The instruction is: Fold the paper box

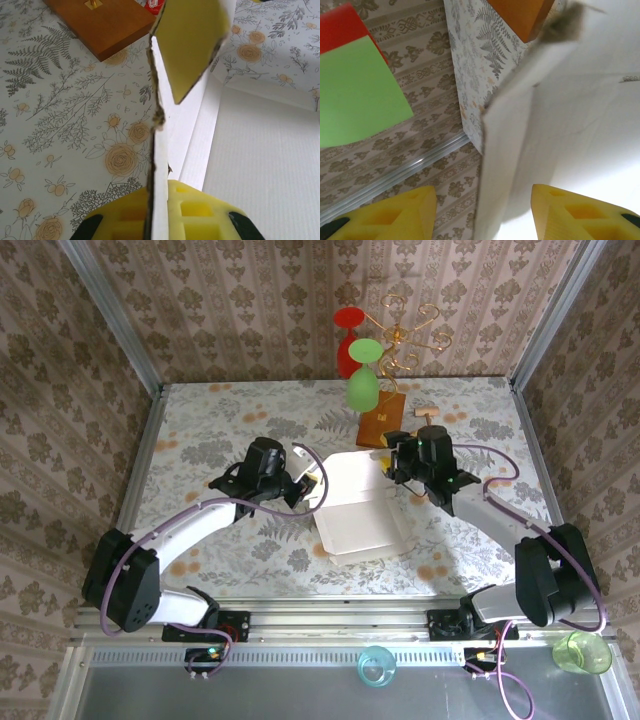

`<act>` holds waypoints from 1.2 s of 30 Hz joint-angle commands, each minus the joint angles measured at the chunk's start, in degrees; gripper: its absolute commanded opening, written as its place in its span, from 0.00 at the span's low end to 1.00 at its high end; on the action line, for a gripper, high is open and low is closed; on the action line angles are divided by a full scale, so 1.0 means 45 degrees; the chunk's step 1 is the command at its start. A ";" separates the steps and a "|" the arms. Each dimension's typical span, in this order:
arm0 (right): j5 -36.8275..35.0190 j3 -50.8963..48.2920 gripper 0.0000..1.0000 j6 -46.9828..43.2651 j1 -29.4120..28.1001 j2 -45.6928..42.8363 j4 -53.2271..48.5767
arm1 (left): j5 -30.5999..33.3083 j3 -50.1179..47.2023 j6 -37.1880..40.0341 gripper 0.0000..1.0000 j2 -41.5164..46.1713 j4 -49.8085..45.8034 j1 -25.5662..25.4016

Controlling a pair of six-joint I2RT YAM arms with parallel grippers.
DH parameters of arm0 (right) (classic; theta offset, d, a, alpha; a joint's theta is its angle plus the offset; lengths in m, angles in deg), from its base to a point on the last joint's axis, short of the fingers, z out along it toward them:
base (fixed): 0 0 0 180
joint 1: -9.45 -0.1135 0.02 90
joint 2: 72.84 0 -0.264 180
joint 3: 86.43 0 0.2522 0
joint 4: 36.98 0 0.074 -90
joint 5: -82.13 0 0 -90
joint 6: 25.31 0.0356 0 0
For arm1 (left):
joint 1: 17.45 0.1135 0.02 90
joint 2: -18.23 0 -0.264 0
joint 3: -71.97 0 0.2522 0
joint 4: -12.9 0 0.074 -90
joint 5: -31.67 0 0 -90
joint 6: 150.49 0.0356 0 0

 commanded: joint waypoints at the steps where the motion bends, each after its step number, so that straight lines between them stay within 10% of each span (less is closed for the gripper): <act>1: 0.0633 0.0645 0.53 -0.0064 0.0334 0.0599 0.0194 | -0.0092 0.0263 0.0484 0.00 -0.0114 0.0147 0.0071; 23: 0.0963 0.0821 0.01 0.0113 0.0500 0.1296 0.0164 | -0.0186 0.0252 0.0306 0.00 -0.0055 0.0232 0.0655; 25: 0.0515 0.0618 0.00 0.0257 0.0436 0.1091 0.0277 | -0.0258 0.0242 -0.0144 0.18 -0.0036 0.0380 0.0872; 29: -0.1428 0.0062 0.00 0.0946 -0.0027 0.0399 0.0454 | -0.0341 0.0242 -0.2401 0.38 0.0362 0.0816 0.1458; 36: -0.4403 0.0110 0.00 0.1628 -0.1154 -0.0233 -0.0605 | 0.0830 -0.0086 -1.1730 0.39 0.2219 0.0719 0.2044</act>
